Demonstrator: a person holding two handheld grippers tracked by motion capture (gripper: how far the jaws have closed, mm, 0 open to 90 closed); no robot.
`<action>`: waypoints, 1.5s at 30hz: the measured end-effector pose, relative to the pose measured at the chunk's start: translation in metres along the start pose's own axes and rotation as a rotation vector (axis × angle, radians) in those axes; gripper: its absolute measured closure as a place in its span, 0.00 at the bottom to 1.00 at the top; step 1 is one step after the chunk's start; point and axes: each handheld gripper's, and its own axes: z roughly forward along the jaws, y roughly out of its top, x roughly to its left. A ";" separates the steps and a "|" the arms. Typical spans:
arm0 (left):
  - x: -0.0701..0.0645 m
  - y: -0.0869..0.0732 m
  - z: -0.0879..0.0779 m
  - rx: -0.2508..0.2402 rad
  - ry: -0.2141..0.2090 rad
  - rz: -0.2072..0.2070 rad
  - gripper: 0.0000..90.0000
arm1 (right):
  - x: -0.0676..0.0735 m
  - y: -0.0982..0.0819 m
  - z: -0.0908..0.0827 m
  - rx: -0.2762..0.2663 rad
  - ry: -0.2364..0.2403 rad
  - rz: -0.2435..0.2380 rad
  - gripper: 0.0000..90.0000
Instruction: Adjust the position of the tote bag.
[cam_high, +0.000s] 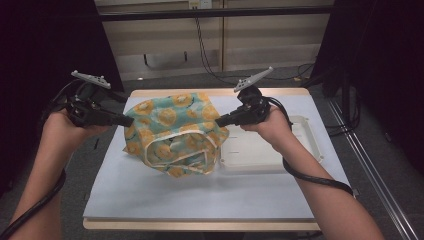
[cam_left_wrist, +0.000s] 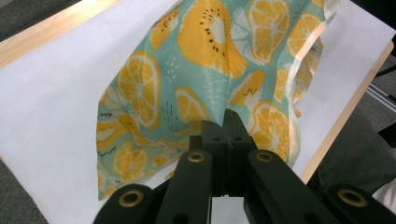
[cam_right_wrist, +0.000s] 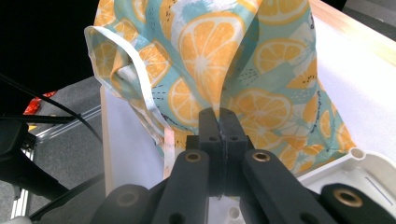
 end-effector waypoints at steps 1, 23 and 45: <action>0.001 0.001 -0.002 0.002 -0.006 0.003 1.00 | 0.000 0.001 0.000 -0.001 0.001 0.001 1.00; 0.019 0.016 -0.002 -0.053 0.016 -0.111 1.00 | -0.011 0.020 -0.009 -0.040 -0.012 0.036 1.00; 0.012 0.012 -0.005 -0.018 -0.017 -0.093 0.99 | -0.001 0.020 -0.005 -0.017 -0.044 0.018 1.00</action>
